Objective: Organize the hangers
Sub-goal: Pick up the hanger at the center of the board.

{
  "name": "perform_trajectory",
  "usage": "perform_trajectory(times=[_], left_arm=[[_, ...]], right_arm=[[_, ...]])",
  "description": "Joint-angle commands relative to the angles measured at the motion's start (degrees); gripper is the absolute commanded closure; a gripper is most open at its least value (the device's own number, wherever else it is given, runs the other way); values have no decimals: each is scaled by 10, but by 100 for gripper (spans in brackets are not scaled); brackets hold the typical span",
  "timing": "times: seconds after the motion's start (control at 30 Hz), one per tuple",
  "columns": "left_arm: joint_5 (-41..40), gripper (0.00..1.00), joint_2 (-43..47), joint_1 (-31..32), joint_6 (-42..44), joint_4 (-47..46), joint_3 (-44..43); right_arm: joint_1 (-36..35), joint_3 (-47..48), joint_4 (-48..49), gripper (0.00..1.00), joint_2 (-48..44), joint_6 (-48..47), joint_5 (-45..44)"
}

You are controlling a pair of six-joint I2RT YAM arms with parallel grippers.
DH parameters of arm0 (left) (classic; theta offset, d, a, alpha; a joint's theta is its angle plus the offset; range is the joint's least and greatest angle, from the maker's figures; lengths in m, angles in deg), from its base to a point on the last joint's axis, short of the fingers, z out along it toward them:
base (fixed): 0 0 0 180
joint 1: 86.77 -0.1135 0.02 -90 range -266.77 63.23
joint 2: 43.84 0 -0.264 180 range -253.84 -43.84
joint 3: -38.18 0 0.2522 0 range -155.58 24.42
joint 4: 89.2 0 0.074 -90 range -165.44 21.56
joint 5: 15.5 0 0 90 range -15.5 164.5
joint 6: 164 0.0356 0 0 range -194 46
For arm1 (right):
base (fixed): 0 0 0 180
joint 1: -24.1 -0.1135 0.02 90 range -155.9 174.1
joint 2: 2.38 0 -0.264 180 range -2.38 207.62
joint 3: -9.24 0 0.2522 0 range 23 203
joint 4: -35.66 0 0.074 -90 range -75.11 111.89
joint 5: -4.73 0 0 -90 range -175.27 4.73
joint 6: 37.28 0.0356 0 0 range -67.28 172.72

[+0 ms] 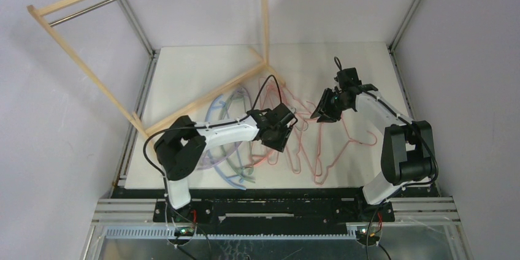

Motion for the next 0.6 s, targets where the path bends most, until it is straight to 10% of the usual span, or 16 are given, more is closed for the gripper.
perform_trajectory(times=[0.0, 0.57], left_arm=[[13, 55, 23, 9, -20, 7, 7], [-6, 54, 57, 35, -33, 38, 18]], right_arm=[[2, -6, 21, 58, -12, -4, 12], [1, -22, 29, 59, -22, -4, 18]])
